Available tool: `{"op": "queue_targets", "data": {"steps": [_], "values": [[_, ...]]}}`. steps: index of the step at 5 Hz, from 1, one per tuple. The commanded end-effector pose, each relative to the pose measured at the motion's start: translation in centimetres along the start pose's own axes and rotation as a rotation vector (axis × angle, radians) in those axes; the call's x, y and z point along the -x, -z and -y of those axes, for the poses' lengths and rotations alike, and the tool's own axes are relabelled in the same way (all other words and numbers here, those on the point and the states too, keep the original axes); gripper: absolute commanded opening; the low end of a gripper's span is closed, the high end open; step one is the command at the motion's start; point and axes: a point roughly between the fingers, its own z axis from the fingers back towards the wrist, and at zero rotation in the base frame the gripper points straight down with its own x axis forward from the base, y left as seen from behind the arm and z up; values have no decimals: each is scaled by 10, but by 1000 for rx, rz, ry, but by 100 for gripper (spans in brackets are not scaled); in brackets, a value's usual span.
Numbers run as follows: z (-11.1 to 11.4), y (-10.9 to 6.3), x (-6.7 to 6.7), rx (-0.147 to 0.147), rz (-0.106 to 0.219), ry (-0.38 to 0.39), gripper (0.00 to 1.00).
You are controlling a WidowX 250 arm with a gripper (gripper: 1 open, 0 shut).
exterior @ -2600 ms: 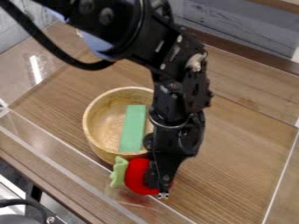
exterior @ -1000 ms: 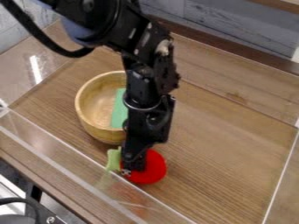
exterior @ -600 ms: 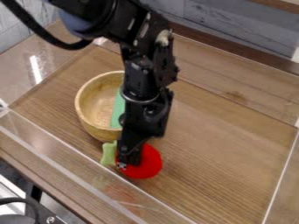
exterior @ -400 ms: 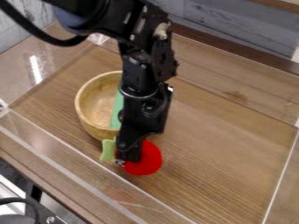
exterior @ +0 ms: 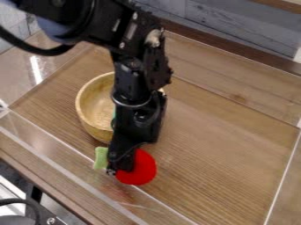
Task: Move the red object to the left side of the table
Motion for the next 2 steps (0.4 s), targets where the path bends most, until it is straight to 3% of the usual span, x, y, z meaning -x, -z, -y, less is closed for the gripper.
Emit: {"op": "queue_targets", "data": {"steps": [1,2], "values": [[-3,-6,-5,-38,7,19,0],[-3,-16,-9,-38,7,3,0]]}}
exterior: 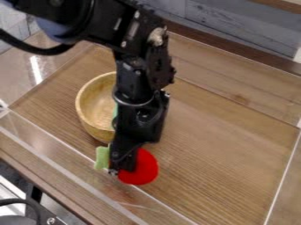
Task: Move the red object to the left side of the table
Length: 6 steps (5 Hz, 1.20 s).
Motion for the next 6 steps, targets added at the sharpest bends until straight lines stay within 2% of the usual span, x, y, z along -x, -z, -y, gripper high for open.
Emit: {"op": "queue_targets", "data": {"steps": [1,2,4,5,6], "values": [[-8,-19,-7,-45,17,-13,0],[-8,-29,-11,-47,18,-28,0],[-16,-43,10,-46,17,-49,0],[-13,-53,23,-61,18,-48,0],[-14,-59,31,-68,29,-46,0]]}}
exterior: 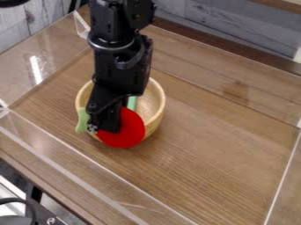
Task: Move the red object to the left side of the table
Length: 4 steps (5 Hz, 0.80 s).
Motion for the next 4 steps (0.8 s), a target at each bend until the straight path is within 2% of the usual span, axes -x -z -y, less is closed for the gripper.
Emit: {"op": "queue_targets", "data": {"steps": [1,2,3,4], "values": [[-13,-26,5,-54,20,-44,0],[-29,-46,26,-75,31,-145,0],[-44,-50,56,-78,38,-255,0],[-45,-50,77,-72,55,-337,0]]}}
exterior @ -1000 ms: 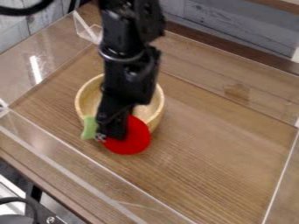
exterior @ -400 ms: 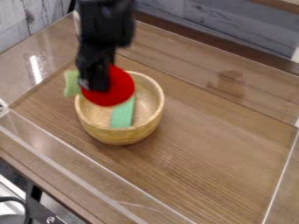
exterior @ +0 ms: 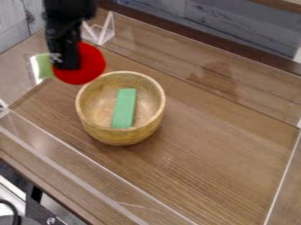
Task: Move the red object to the left side of the table
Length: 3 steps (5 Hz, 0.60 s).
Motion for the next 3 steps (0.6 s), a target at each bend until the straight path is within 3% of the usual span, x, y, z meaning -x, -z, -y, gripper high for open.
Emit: {"op": "queue_targets", "data": {"steps": [1,3], "values": [[-6,-3,8,-30,18,-44,0],[-11,26,-1,-11,21,20,0]]}}
